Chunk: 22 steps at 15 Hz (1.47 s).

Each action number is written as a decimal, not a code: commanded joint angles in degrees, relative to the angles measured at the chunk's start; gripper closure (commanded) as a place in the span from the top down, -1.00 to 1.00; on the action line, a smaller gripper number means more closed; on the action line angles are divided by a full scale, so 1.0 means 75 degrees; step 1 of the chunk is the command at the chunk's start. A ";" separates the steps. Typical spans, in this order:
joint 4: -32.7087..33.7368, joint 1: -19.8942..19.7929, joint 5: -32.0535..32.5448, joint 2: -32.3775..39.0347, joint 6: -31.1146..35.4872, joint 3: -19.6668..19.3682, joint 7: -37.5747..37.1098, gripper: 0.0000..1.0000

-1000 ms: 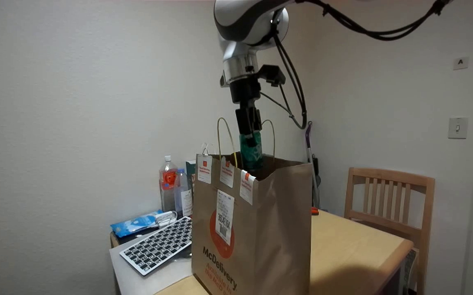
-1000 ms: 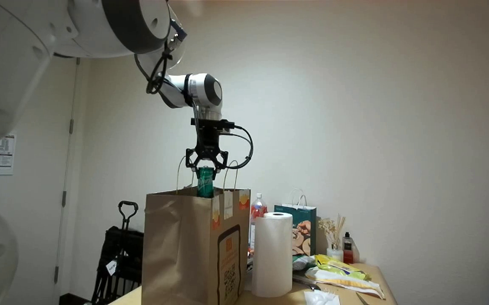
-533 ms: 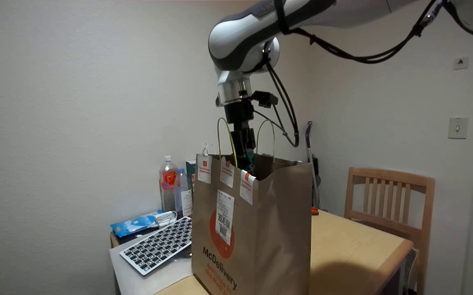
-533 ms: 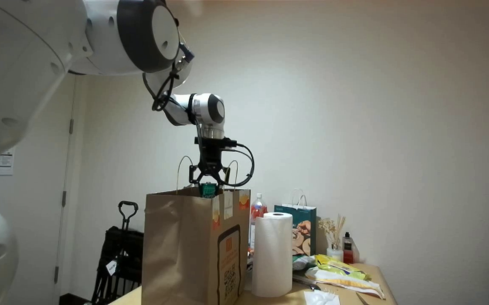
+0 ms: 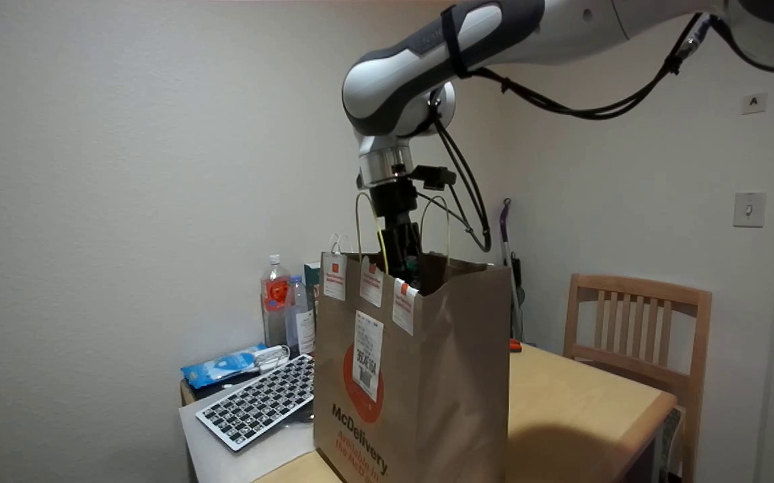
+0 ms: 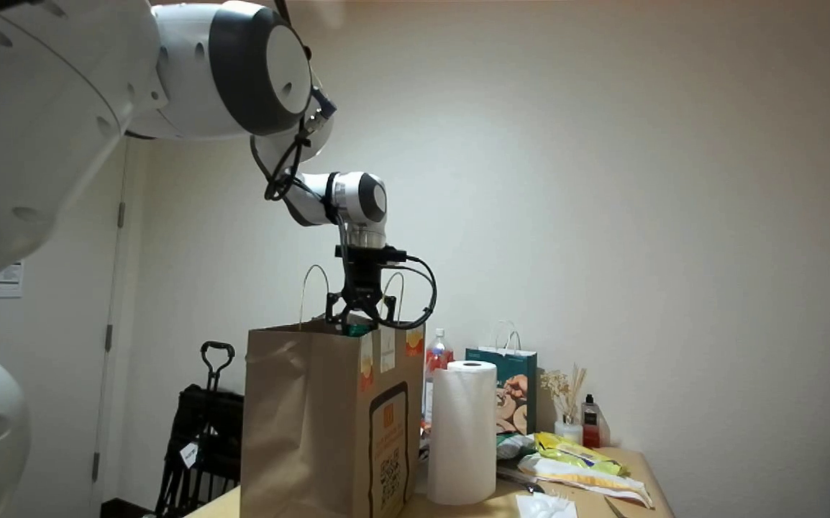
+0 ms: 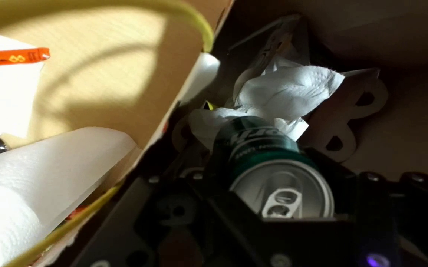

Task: Pick up the can and put it in the paper bag

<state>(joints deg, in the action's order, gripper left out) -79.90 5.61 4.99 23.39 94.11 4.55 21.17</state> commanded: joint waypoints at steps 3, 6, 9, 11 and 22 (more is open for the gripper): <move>-0.0129 -0.0007 0.0253 -0.0026 0.0145 0.0016 -0.0250 0.90; -0.0133 -0.0009 0.0249 -0.0037 0.0148 0.0015 -0.0276 1.00; -0.0111 -0.0015 0.0239 -0.0050 0.0148 0.0010 -0.0309 1.00; -0.0056 -0.0012 0.0212 -0.0081 0.0067 0.0016 -0.0360 1.00; 0.1697 0.0477 0.0850 -0.1622 -0.3124 0.0014 -0.1333 1.00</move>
<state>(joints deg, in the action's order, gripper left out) -70.02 7.73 8.25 13.60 76.60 4.65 13.96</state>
